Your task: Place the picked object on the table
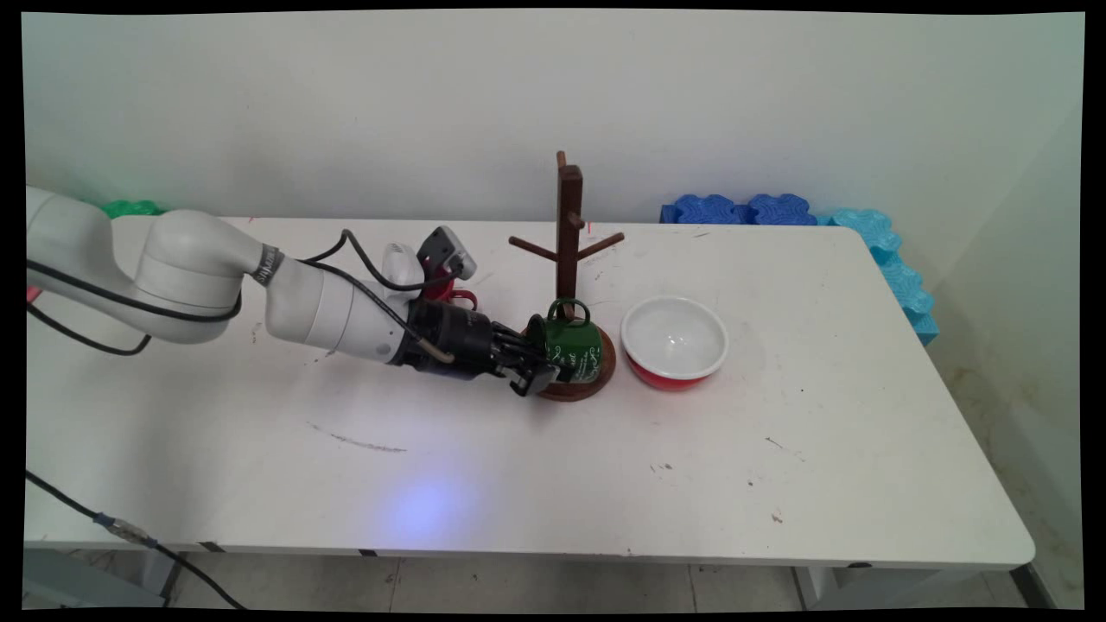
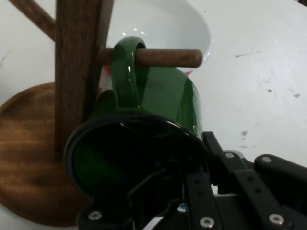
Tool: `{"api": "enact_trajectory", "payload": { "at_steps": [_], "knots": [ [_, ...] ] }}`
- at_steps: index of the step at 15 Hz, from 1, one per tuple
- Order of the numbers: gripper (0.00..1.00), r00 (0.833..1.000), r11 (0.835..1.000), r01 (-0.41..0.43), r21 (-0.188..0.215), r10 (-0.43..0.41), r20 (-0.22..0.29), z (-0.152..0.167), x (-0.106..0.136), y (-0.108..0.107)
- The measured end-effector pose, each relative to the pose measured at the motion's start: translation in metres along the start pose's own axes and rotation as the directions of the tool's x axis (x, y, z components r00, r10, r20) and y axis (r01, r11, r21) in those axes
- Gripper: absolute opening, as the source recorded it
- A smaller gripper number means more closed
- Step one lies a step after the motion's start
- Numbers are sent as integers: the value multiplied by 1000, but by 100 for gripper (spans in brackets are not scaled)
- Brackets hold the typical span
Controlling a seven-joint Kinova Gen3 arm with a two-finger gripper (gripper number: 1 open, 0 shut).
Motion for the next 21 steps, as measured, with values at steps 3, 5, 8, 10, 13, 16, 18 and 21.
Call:
{"api": "enact_trajectory", "payload": {
  "at_steps": [3,5,8,10,13,16,18,21],
  "knots": [
    [0,1000,1000,3,1,-3,-8,-1,4,1],
    [0,1000,1000,10,5,-10,-14,-2,7,0],
    [0,1000,1000,18,11,-18,-21,-3,10,0],
    [0,999,1000,23,13,-22,-23,-4,12,0],
    [0,999,1000,29,13,-28,-24,-6,15,1],
    [0,999,999,32,10,-32,-22,-8,16,4],
    [0,999,999,34,6,-34,-19,-9,16,7],
    [0,999,999,33,-5,-33,-16,-12,17,13]
  ]
}}
